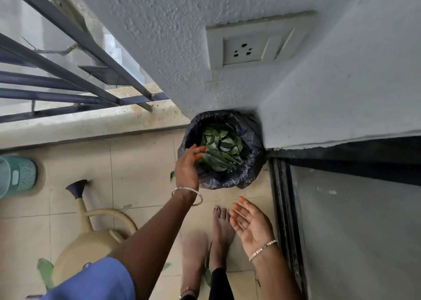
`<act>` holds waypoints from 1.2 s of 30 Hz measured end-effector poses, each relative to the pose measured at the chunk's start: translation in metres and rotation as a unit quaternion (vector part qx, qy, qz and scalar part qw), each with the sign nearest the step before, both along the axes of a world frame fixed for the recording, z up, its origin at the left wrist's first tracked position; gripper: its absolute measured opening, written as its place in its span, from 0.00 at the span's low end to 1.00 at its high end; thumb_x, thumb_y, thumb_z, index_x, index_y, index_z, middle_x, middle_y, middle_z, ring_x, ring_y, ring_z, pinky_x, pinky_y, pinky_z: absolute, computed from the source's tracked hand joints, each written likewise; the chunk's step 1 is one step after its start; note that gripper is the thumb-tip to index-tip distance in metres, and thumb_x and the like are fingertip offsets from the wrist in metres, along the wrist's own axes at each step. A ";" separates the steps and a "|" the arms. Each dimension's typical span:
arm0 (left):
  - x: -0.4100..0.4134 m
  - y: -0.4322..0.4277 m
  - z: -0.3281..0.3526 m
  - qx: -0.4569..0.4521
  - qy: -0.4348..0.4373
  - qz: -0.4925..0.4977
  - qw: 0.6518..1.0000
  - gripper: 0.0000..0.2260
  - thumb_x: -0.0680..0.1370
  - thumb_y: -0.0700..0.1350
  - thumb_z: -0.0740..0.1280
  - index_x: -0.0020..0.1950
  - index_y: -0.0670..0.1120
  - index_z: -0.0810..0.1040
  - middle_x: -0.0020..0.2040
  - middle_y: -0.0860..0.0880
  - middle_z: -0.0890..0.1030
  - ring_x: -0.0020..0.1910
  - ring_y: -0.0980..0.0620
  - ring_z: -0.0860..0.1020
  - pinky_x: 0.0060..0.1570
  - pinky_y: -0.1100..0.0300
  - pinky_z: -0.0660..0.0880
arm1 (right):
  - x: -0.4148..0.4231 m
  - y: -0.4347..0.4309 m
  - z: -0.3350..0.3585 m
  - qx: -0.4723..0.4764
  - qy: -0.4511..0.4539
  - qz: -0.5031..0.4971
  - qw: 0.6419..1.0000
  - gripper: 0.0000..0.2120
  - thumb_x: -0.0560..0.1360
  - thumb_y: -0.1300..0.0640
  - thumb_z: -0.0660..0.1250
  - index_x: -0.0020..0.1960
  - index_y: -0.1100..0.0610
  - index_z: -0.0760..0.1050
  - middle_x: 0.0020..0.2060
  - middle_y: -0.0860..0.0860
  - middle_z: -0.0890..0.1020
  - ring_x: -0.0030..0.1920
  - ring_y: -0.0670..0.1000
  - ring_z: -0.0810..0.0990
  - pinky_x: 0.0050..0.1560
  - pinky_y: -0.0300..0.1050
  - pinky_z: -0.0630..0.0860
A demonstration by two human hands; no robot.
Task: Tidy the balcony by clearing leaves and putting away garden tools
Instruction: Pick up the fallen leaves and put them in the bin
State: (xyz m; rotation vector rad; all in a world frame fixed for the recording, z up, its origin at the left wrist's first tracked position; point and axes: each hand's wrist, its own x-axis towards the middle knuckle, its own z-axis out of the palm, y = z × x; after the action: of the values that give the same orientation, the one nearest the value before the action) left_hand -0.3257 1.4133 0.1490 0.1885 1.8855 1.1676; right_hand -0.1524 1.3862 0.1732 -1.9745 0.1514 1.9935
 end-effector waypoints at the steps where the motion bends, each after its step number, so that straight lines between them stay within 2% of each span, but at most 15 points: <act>1: 0.000 -0.009 0.007 0.007 0.010 0.005 1.000 0.16 0.75 0.42 0.58 0.51 0.40 0.84 0.61 0.42 0.80 0.56 0.59 0.77 0.53 0.70 0.71 | -0.002 0.005 0.008 0.009 0.002 0.000 1.000 0.07 0.78 0.58 0.66 0.54 0.59 0.78 0.44 0.55 0.82 0.43 0.53 0.80 0.43 0.45 0.77; 3: 0.004 -0.024 0.028 0.003 0.012 0.027 1.000 0.15 0.76 0.39 0.58 0.49 0.39 0.84 0.56 0.41 0.82 0.51 0.59 0.79 0.48 0.71 0.72 | -0.004 0.013 0.027 0.031 0.002 0.002 1.000 0.07 0.79 0.57 0.65 0.53 0.58 0.78 0.43 0.54 0.81 0.42 0.52 0.79 0.42 0.45 0.76; 6: 0.012 -0.040 0.070 -0.010 -0.007 0.064 0.998 0.16 0.70 0.45 0.59 0.47 0.41 0.83 0.53 0.42 0.82 0.51 0.50 0.79 0.49 0.61 0.74 | -0.005 0.022 0.067 0.071 0.001 0.013 0.997 0.07 0.79 0.57 0.64 0.53 0.58 0.78 0.42 0.54 0.81 0.41 0.51 0.79 0.42 0.44 0.75; 10: 0.023 -0.054 0.154 0.006 -0.036 0.071 0.997 0.12 0.68 0.43 0.61 0.45 0.42 0.82 0.50 0.38 0.82 0.47 0.47 0.80 0.45 0.55 0.77 | -0.008 0.029 0.145 0.131 0.009 0.019 0.991 0.07 0.80 0.58 0.63 0.54 0.58 0.78 0.40 0.53 0.82 0.39 0.51 0.79 0.42 0.44 0.75; 13: 0.021 -0.070 0.227 0.044 -0.032 0.049 0.997 0.09 0.73 0.37 0.62 0.46 0.40 0.81 0.42 0.41 0.83 0.44 0.45 0.81 0.42 0.55 0.77 | -0.014 0.026 0.222 0.177 0.035 0.026 0.983 0.07 0.80 0.58 0.63 0.54 0.58 0.78 0.40 0.53 0.82 0.38 0.51 0.79 0.43 0.45 0.75; 16: 0.011 -0.087 0.298 0.077 -0.024 0.049 0.996 0.12 0.76 0.31 0.59 0.44 0.41 0.80 0.39 0.43 0.82 0.42 0.45 0.81 0.40 0.56 0.76 | -0.021 0.016 0.296 0.222 0.054 0.032 0.973 0.06 0.79 0.59 0.64 0.52 0.58 0.78 0.38 0.53 0.82 0.36 0.51 0.80 0.41 0.44 0.76; 20: 0.001 -0.113 0.382 0.125 -0.022 0.069 0.990 0.12 0.78 0.30 0.57 0.45 0.40 0.79 0.40 0.43 0.82 0.42 0.43 0.81 0.41 0.53 0.76 | -0.027 -0.006 0.384 0.281 0.071 0.038 0.956 0.07 0.79 0.59 0.64 0.53 0.58 0.79 0.37 0.53 0.83 0.35 0.50 0.80 0.41 0.44 0.76; 24: -0.010 -0.145 0.452 0.180 -0.044 0.086 0.979 0.12 0.78 0.31 0.56 0.46 0.40 0.78 0.39 0.43 0.81 0.37 0.44 0.81 0.37 0.55 0.77 | -0.036 -0.035 0.460 0.336 0.079 0.039 0.938 0.07 0.79 0.59 0.65 0.53 0.59 0.80 0.38 0.53 0.83 0.37 0.51 0.80 0.41 0.44 0.76; 29: -0.033 -0.177 0.535 0.220 -0.062 0.126 0.965 0.11 0.77 0.31 0.58 0.45 0.41 0.78 0.36 0.44 0.81 0.32 0.47 0.79 0.31 0.59 0.77 | -0.064 -0.071 0.540 0.368 0.097 0.121 0.917 0.07 0.79 0.59 0.65 0.53 0.59 0.81 0.39 0.53 0.83 0.38 0.51 0.81 0.41 0.44 0.77; 33: -0.055 -0.207 0.593 0.252 -0.021 0.152 0.955 0.11 0.78 0.33 0.58 0.45 0.42 0.79 0.36 0.44 0.81 0.32 0.48 0.80 0.35 0.56 0.77 | -0.086 -0.090 0.601 0.416 0.122 0.180 0.883 0.07 0.79 0.59 0.64 0.51 0.59 0.81 0.38 0.53 0.82 0.39 0.52 0.80 0.42 0.44 0.76; 36: -0.057 -0.234 0.624 0.288 -0.001 0.195 0.938 0.10 0.77 0.33 0.59 0.47 0.40 0.79 0.36 0.43 0.80 0.32 0.48 0.79 0.34 0.57 0.76 | -0.098 -0.102 0.638 0.456 0.151 0.228 0.847 0.08 0.80 0.59 0.63 0.52 0.59 0.80 0.38 0.52 0.82 0.39 0.51 0.80 0.41 0.43 0.77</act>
State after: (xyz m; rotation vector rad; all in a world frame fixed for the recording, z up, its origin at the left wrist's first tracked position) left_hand -0.3830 1.1797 0.7734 0.1326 1.5681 1.9791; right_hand -0.2502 1.2843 0.8112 -1.1174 -1.0878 2.0264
